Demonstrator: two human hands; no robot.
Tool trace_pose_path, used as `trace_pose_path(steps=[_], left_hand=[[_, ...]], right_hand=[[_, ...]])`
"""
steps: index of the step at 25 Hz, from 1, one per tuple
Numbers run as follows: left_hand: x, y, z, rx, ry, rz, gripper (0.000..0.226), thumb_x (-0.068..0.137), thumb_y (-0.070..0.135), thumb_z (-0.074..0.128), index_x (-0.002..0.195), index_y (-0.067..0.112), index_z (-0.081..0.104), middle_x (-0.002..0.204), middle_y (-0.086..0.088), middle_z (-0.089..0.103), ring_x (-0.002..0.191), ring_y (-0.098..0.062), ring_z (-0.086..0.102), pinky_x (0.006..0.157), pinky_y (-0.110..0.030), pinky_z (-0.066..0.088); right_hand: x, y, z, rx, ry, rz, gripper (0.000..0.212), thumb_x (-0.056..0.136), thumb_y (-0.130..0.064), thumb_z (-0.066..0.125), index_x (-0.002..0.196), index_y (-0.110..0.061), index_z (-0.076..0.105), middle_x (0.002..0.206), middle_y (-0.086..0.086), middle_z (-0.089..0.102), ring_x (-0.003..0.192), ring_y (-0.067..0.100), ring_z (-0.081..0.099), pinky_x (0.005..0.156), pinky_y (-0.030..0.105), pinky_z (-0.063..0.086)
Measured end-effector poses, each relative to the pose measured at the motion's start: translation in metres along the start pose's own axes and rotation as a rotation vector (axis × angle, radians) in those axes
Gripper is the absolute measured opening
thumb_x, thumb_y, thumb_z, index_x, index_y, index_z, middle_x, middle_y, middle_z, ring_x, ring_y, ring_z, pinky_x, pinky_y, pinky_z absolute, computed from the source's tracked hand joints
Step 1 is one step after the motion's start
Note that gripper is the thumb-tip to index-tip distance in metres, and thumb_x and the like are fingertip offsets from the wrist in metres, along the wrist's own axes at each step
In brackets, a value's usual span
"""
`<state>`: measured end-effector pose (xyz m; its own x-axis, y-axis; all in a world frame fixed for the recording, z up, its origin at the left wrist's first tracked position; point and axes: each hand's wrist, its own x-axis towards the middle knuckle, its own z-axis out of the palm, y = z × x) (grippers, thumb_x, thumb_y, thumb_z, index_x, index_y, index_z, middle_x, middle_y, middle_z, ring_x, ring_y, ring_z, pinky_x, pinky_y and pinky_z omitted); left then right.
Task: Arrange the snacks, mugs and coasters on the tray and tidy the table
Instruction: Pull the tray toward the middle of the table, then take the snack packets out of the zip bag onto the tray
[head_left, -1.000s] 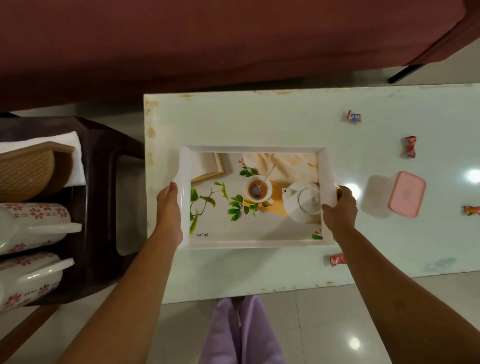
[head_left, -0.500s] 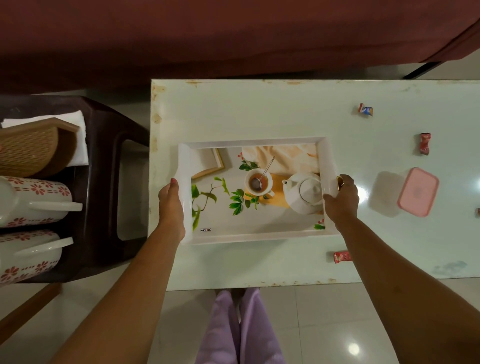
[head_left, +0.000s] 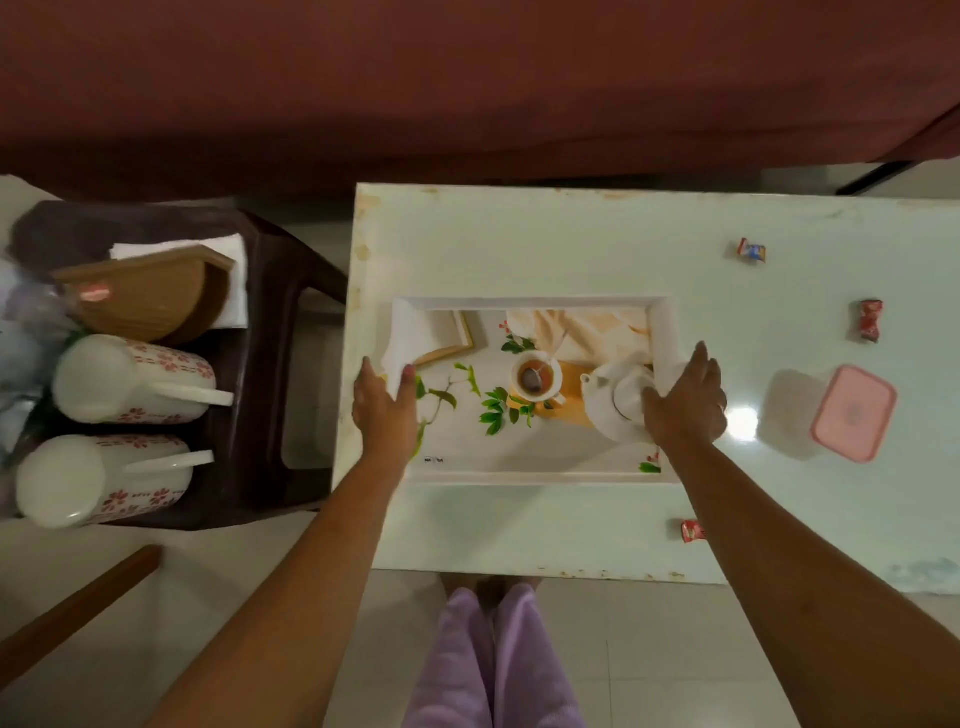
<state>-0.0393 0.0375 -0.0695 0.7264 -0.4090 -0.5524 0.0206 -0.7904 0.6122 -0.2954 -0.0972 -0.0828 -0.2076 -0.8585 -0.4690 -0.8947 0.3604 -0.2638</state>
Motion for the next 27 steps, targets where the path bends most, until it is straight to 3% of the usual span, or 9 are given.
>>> trace_pose_path(steps=[3,5,8,11,15,17,19,21,27], left_hand=[[-0.037,0.004,-0.028,0.258,0.016,0.39,0.074,0.09,0.055,0.03,0.15,0.017,0.009,0.157,-0.013,0.019,0.144,-0.03,0.019,0.116,-0.043,0.016],[-0.048,0.007,-0.06,0.442,0.108,0.539,0.076,0.089,0.063,0.018,0.15,0.018,0.012,0.157,-0.012,0.022,0.144,-0.032,0.021,0.116,-0.045,0.018],[-0.06,0.024,-0.123,0.498,0.299,0.591,0.066,0.093,0.052,0.031,0.148,0.017,0.022,0.154,-0.012,0.03,0.143,-0.032,0.024,0.115,-0.049,0.019],[-0.067,0.036,-0.186,0.528,0.554,0.584,0.057,0.091,0.041,0.046,0.141,0.015,0.035,0.145,-0.013,0.042,0.138,-0.032,0.034,0.114,-0.05,0.017],[-0.071,0.028,-0.262,0.584,0.759,0.479,0.048,0.087,0.031,0.058,0.131,0.016,0.049,0.138,-0.011,0.052,0.133,-0.03,0.044,0.113,-0.053,0.016],[-0.071,0.01,-0.288,0.49,0.738,0.382,0.047,0.088,0.03,0.059,0.131,0.015,0.049,0.134,-0.011,0.054,0.128,-0.029,0.048,0.109,-0.053,0.033],[-0.07,-0.007,-0.308,0.366,0.653,0.278,0.041,0.091,0.03,0.057,0.129,0.016,0.051,0.125,-0.01,0.06,0.116,-0.025,0.057,0.091,-0.041,0.053],[-0.068,-0.017,-0.323,0.329,0.607,0.207,0.033,0.093,0.031,0.053,0.121,0.016,0.06,0.11,-0.009,0.068,0.097,-0.023,0.065,0.075,-0.033,0.055],[-0.049,-0.025,-0.343,0.371,0.493,0.203,0.028,0.093,0.032,0.054,0.111,0.017,0.068,0.097,-0.009,0.073,0.084,-0.026,0.066,0.072,-0.036,0.056]], right_hand=[[-0.032,-0.057,-0.008,0.103,-0.106,-0.15,0.079,0.088,-0.023,0.059,0.151,-0.018,0.012,0.157,0.01,0.021,0.141,0.034,0.027,0.111,0.049,0.027],[-0.064,-0.114,-0.014,0.192,-0.225,-0.335,0.074,0.088,-0.022,0.059,0.15,-0.018,0.02,0.154,0.011,0.028,0.139,0.032,0.031,0.112,0.046,0.029],[-0.13,-0.203,-0.026,0.269,-0.351,-0.602,0.059,0.089,-0.02,0.059,0.143,-0.017,0.036,0.145,0.01,0.042,0.132,0.028,0.042,0.111,0.042,0.033],[-0.201,-0.269,-0.032,0.302,-0.454,-0.756,0.045,0.088,-0.019,0.06,0.132,-0.016,0.05,0.13,0.01,0.057,0.118,0.027,0.055,0.101,0.036,0.043],[-0.284,-0.314,-0.017,0.327,-0.675,-0.75,0.031,0.088,-0.019,0.057,0.119,-0.016,0.06,0.112,0.008,0.067,0.103,0.024,0.063,0.093,0.039,0.051],[-0.313,-0.324,-0.003,0.309,-0.762,-0.742,0.029,0.089,-0.023,0.057,0.116,-0.016,0.061,0.106,0.004,0.067,0.097,0.021,0.063,0.078,0.029,0.053],[-0.337,-0.332,0.011,0.295,-0.837,-0.704,0.026,0.09,-0.025,0.056,0.113,-0.015,0.062,0.102,0.001,0.064,0.094,0.018,0.061,0.064,0.019,0.049],[-0.355,-0.341,0.029,0.298,-0.897,-0.652,0.026,0.09,-0.03,0.057,0.11,-0.014,0.063,0.106,0.003,0.065,0.098,0.02,0.061,0.076,0.028,0.052],[-0.377,-0.359,0.059,0.366,-0.913,-0.481,0.031,0.09,-0.029,0.059,0.115,-0.01,0.06,0.113,0.009,0.064,0.103,0.023,0.06,0.081,0.034,0.049]])
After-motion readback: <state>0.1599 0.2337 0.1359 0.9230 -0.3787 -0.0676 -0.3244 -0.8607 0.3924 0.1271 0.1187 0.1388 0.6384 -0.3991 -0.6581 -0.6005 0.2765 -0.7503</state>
